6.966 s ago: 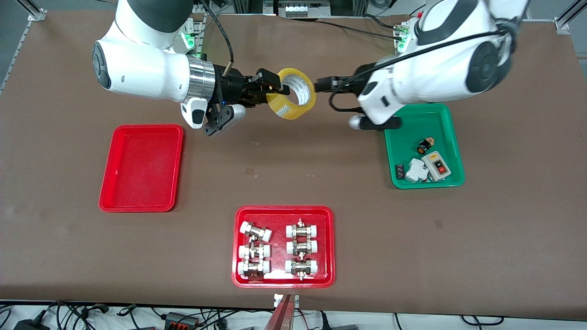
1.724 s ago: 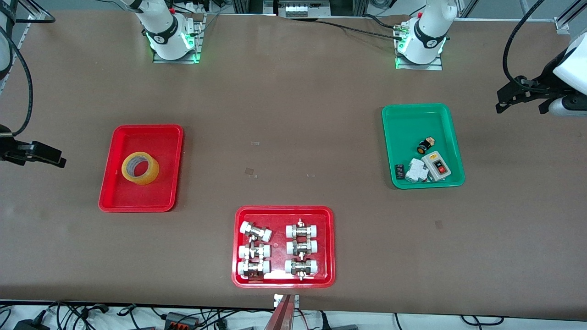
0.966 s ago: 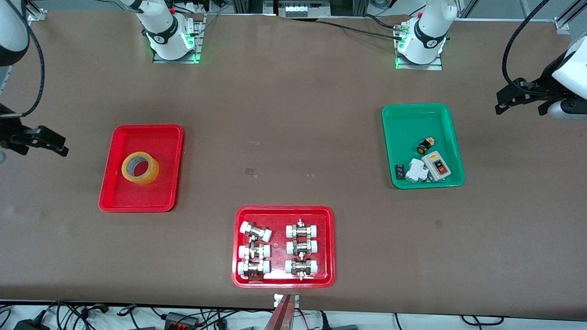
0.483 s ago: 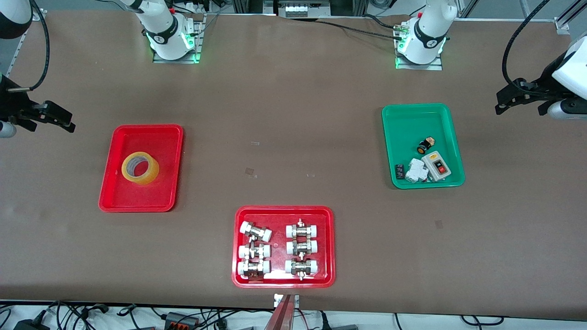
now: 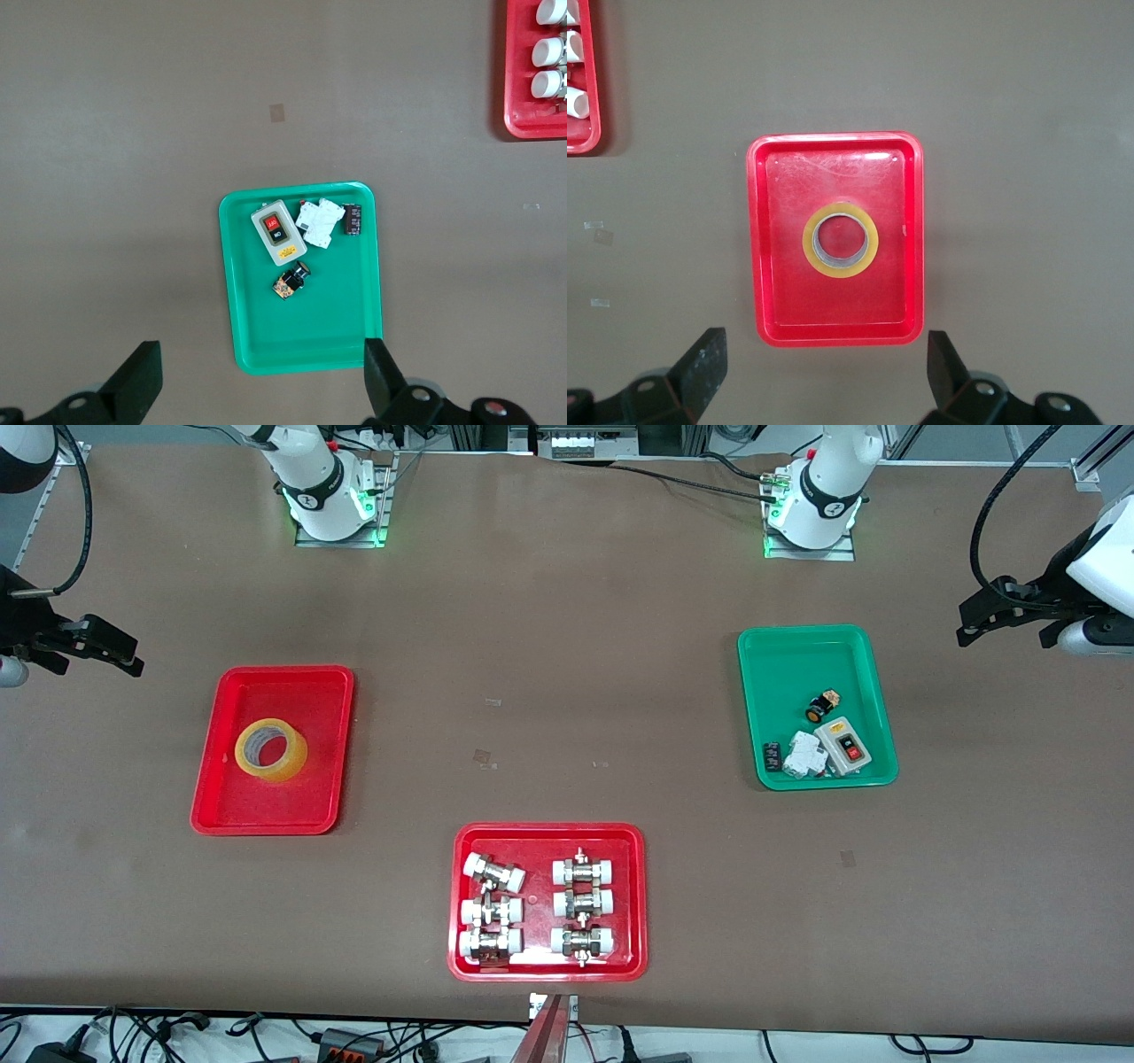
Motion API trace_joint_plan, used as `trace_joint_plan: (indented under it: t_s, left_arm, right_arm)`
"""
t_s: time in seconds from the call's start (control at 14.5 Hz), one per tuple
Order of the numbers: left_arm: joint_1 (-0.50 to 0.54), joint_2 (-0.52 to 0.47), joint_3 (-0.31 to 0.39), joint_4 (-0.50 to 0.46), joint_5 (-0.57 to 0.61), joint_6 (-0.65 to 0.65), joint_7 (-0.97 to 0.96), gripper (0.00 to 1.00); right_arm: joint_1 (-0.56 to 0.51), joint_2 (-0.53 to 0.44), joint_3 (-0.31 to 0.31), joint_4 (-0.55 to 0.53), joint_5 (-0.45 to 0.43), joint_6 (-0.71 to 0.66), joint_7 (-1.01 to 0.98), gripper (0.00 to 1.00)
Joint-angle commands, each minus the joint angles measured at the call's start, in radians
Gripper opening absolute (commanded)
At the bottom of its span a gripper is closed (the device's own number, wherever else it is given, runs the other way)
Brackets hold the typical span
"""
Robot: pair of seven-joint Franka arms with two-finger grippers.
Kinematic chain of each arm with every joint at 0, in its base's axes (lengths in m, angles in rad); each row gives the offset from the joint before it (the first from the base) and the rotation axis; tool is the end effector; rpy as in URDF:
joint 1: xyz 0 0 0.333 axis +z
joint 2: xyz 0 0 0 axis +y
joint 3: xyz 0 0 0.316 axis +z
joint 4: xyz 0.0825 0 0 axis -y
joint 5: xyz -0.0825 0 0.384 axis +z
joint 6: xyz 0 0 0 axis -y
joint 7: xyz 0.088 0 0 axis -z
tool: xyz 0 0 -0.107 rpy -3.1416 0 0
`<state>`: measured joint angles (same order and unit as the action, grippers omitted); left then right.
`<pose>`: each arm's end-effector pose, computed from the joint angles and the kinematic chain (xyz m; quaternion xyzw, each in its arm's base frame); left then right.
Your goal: Left arm passes tape to right arm into tray
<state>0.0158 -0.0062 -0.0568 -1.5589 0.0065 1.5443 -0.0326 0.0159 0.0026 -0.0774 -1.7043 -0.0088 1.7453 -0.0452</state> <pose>0.5496 -0.0219 0.6312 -1.0000 0.0041 0.0041 0.0036 0.5659 -0.0356 0.5749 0.9998 -0.0075 0.0189 0.0055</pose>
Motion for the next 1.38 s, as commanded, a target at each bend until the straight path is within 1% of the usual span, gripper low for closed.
trace_joint_plan:
  t_s: [0.0,0.21,0.34,0.41,1.31]
  left_arm:
    - [0.004,0.011,-0.006,0.031,0.01,-0.026,0.002,1.0]
    - [0.004,0.011,-0.006,0.031,0.01,-0.03,0.002,1.0]
    - [0.004,0.011,-0.006,0.031,0.01,-0.03,0.002,1.0]
    - [0.004,0.011,-0.006,0.031,0.01,-0.03,0.002,1.0]
    - [0.004,0.012,-0.006,0.031,0.01,-0.03,0.003,1.0]
  right_arm:
    - [0.015,-0.003,-0.005,0.012,0.001,-0.017,0.005,1.0]
    - [0.003,-0.001,-0.001,0.012,0.003,-0.009,0.005,1.0]
    - [-0.039,-0.001,0.054,0.012,0.003,-0.004,0.005,1.0]
    - [-0.04,-0.001,0.059,0.011,0.004,-0.004,0.005,1.0]
    - [-0.042,-0.018,0.053,0.005,0.009,-0.047,0.01,1.0]
